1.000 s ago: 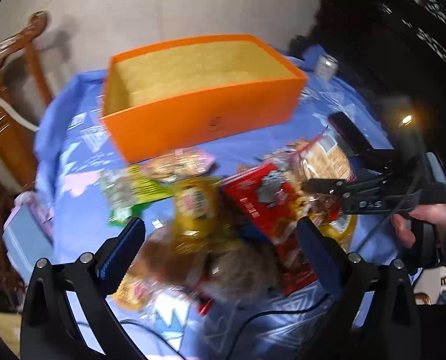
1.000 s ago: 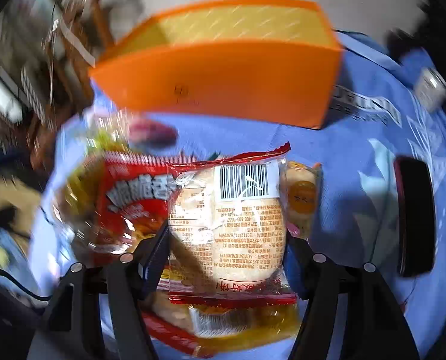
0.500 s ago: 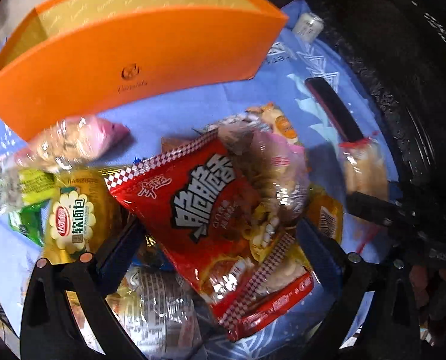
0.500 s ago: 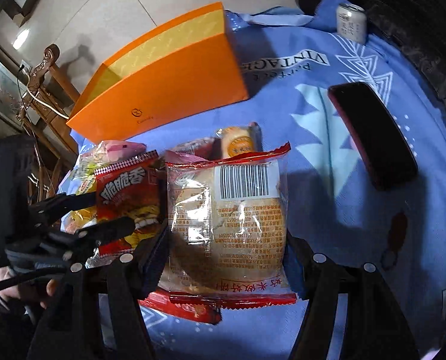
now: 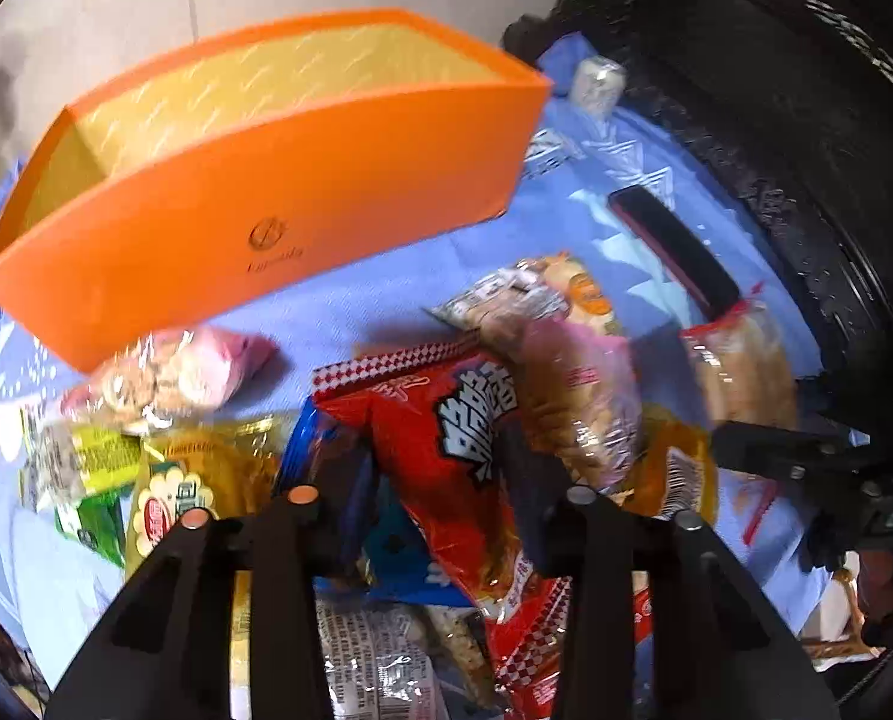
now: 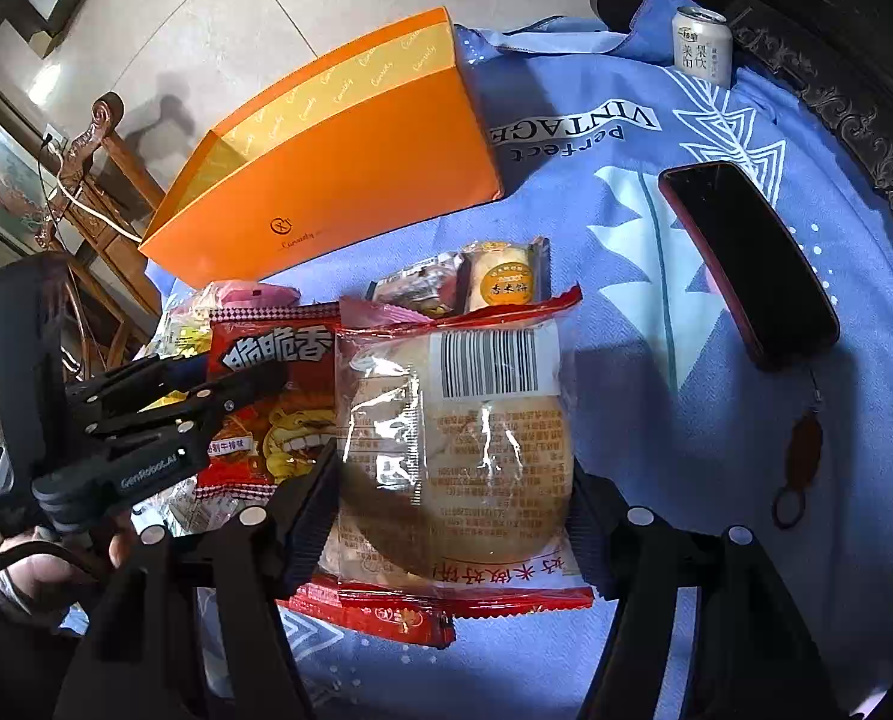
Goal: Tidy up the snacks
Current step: 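Carry both snacks over the orange box and open both grippers to drop them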
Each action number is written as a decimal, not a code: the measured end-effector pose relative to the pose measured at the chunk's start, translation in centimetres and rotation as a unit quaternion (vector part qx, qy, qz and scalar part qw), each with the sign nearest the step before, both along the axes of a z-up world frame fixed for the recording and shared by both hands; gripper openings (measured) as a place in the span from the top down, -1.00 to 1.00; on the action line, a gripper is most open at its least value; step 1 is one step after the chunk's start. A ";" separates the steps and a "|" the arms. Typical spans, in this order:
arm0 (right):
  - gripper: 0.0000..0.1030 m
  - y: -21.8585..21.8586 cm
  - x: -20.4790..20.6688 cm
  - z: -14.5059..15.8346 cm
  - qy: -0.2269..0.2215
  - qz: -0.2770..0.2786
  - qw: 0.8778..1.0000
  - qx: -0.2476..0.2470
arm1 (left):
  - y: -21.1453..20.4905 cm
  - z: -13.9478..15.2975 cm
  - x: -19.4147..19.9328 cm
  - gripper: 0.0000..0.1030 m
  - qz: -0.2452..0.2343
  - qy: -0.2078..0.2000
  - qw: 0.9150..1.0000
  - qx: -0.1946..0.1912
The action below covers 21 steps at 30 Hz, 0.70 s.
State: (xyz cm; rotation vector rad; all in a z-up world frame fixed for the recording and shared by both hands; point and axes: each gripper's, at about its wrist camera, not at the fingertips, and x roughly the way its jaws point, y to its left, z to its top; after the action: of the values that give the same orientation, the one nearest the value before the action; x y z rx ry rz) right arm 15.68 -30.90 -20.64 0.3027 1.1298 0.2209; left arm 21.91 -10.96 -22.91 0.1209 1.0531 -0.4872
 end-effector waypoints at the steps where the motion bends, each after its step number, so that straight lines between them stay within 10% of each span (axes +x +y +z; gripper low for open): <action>1: -0.31 0.1 -0.1 0.1 -0.001 0.000 1.000 0.000 | 0.2 0.4 -0.4 0.36 -0.004 -0.006 1.000 -0.005; 21: -0.31 1.2 0.1 2.3 -0.026 0.006 1.000 -0.007 | 1.1 3.8 -1.5 0.72 -0.011 -0.047 0.998 -0.040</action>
State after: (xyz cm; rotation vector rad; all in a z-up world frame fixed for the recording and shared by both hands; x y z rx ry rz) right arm 15.76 -29.71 -18.29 0.2768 1.0809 0.2301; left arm 20.42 -9.90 -19.09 0.0837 0.9389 -0.5374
